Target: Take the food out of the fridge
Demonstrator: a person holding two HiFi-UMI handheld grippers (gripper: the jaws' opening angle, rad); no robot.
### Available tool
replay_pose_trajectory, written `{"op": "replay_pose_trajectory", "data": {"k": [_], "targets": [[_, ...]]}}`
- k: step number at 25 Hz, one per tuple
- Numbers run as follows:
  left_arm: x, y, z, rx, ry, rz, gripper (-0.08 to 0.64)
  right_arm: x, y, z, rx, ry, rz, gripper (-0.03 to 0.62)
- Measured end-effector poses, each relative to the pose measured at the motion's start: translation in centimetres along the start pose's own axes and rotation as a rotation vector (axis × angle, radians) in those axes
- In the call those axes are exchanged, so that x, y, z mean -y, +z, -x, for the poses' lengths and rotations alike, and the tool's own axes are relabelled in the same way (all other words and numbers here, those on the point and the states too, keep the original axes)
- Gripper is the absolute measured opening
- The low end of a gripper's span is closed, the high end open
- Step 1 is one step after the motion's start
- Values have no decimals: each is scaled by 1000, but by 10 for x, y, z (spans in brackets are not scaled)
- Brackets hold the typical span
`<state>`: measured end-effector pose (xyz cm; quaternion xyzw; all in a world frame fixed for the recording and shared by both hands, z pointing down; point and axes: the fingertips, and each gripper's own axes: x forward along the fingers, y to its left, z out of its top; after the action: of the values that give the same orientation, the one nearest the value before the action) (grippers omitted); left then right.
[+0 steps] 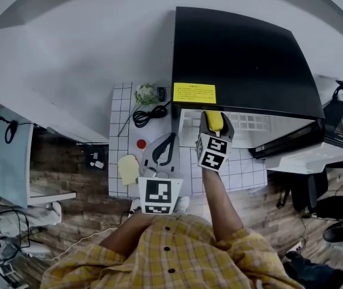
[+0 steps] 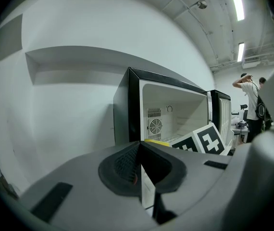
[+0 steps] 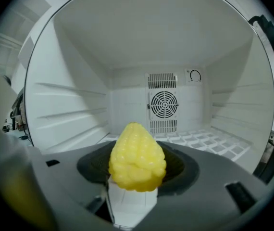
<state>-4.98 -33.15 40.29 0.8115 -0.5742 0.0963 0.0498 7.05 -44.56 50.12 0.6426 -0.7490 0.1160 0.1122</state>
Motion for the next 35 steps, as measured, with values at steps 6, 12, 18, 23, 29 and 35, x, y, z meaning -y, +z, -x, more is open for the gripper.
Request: {"op": "replay_pose_trajectory", "data": {"k": [6, 12, 18, 23, 29, 35], "targets": [[3, -2, -1, -2, -10, 6, 8, -4, 5, 12, 19, 38, -20, 253], [10, 0, 0, 8, -23, 8, 8, -5, 15, 32, 58, 53, -47, 253], [20, 4, 2, 21, -40, 9, 8, -3, 33, 59, 101, 72, -77, 253], [23, 8, 6, 36, -49, 18, 8, -6, 50, 89, 147, 106, -92, 253], [31, 12, 14, 49, -71, 17, 7, -10, 61, 127, 185, 128, -92, 253], [44, 26, 27, 86, -101, 14, 8, -8, 65, 161, 204, 123, -104, 255]]}}
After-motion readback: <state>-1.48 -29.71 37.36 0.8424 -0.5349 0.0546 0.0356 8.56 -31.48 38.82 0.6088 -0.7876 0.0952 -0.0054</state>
